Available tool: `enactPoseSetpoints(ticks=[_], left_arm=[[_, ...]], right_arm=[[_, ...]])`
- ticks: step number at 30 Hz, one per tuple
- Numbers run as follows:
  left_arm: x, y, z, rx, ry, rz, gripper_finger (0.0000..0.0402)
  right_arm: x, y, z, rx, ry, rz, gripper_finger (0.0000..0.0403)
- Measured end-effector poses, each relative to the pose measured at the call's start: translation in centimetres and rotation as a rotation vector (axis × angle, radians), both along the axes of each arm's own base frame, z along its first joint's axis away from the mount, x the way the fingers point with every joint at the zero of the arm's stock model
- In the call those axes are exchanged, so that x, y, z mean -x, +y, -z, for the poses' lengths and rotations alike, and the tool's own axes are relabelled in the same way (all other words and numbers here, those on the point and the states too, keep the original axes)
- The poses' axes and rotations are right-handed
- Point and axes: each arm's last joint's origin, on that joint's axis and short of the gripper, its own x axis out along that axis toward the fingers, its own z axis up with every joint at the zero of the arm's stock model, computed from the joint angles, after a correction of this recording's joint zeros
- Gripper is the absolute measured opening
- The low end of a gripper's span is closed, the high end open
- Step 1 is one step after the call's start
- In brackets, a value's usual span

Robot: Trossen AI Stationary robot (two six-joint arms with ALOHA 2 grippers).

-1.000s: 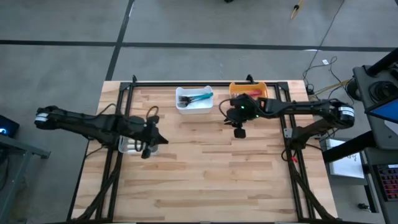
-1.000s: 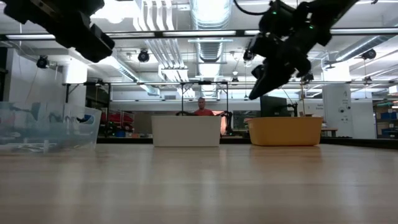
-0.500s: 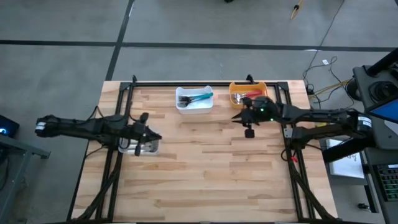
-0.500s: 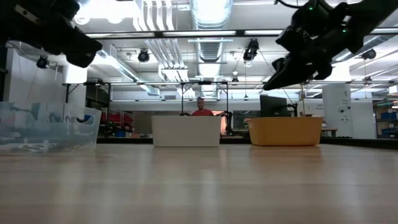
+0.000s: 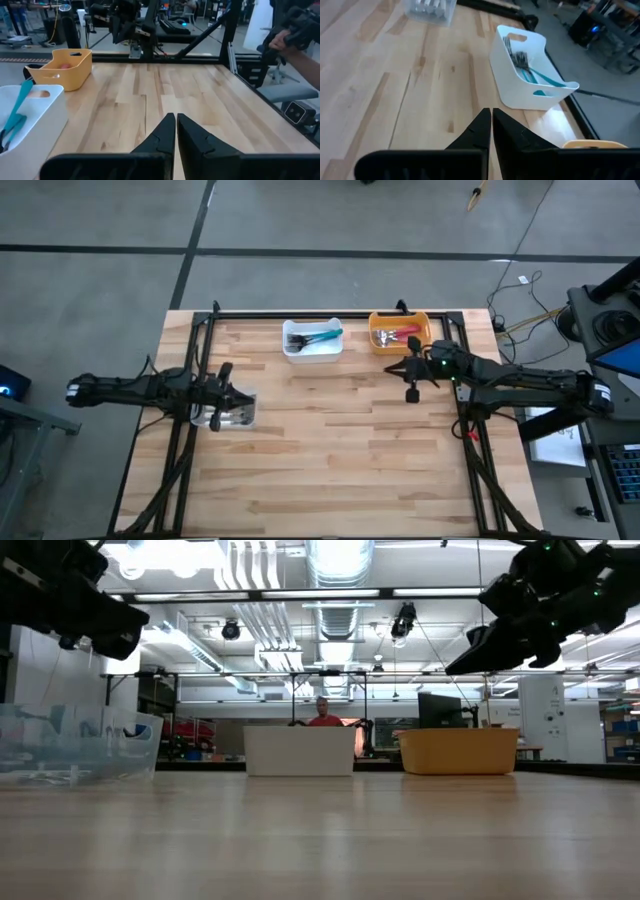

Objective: Sort silverware by color (type)
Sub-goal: Return to Home Position

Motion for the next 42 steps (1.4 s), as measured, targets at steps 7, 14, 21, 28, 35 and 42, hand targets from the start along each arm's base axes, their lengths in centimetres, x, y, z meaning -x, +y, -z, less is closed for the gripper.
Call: enactPoseSetpoints(ticks=[7,14,21,28,35,42], left_arm=[[0.6,0.0,1.7,0.049,-0.026,-0.005,0.0],[1.0,0.0,2.4,0.075,-0.073,0.001,0.0],[0.9,0.0,2.5,0.076,-0.085,0.002,0.0],[0.9,0.0,2.5,0.077,-0.094,0.002,0.0],[0.7,0.0,2.6,0.078,-0.126,0.003,0.0],[0.7,0.1,2.7,0.07,-0.12,-0.027,0.0]], right_arm=[[1.0,0.4,1.4,0.036,-0.081,0.013,0.0009],[2.0,0.5,2.5,0.052,-0.106,0.072,0.0009],[2.4,0.7,2.8,0.055,-0.12,0.071,0.0009],[2.8,0.9,3.9,0.055,-0.126,0.061,0.0009],[3.5,1.2,5.5,0.099,-0.209,0.029,0.0009],[3.6,1.2,5.5,0.099,-0.207,0.045,0.0009]])
